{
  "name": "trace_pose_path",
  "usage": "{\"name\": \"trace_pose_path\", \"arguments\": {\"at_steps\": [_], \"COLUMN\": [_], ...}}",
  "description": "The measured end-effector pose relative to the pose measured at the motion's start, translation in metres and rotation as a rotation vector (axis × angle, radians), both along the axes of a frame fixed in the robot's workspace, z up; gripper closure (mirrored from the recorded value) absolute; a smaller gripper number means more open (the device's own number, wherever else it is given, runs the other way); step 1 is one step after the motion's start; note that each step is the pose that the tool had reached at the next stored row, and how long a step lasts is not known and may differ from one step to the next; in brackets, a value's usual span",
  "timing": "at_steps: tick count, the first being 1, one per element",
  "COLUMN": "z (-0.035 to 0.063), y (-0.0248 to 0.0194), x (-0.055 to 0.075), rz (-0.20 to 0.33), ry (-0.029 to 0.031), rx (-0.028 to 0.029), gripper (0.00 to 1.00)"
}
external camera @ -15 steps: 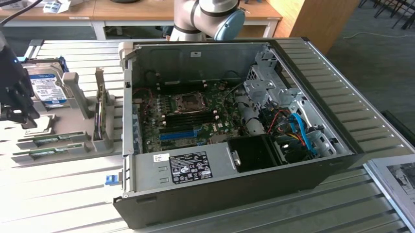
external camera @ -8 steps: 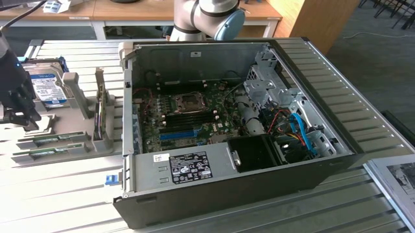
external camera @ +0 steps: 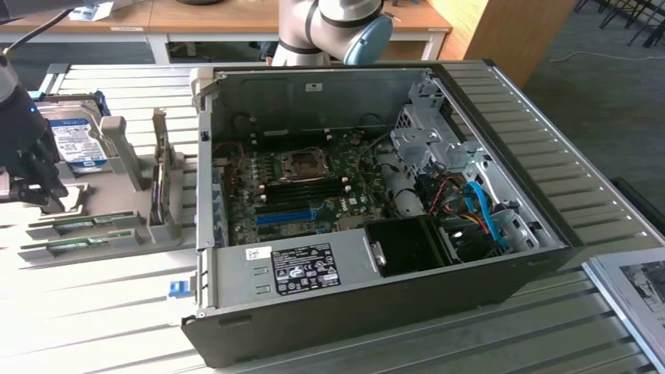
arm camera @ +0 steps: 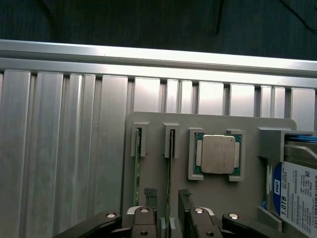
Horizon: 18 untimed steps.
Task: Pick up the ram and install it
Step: 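Pick up the ram and move it above insertion slot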
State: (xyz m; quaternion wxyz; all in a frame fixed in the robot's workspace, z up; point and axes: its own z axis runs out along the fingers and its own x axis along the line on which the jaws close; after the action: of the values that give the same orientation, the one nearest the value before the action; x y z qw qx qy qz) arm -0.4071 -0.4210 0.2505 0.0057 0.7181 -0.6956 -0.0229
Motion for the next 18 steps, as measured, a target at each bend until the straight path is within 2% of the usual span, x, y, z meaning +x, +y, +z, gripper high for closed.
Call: {"name": "trace_pose_path", "arguments": {"at_steps": [6,18], "z": [-0.0003,-0.0002], "y": [-0.0002,-0.0065], "x": [0.0000,0.0000], "rz": [0.000,0.000], "ry": [-0.0004,-0.0001], "rx": [0.0002,0.0001], "gripper": [0.69,0.69]}}
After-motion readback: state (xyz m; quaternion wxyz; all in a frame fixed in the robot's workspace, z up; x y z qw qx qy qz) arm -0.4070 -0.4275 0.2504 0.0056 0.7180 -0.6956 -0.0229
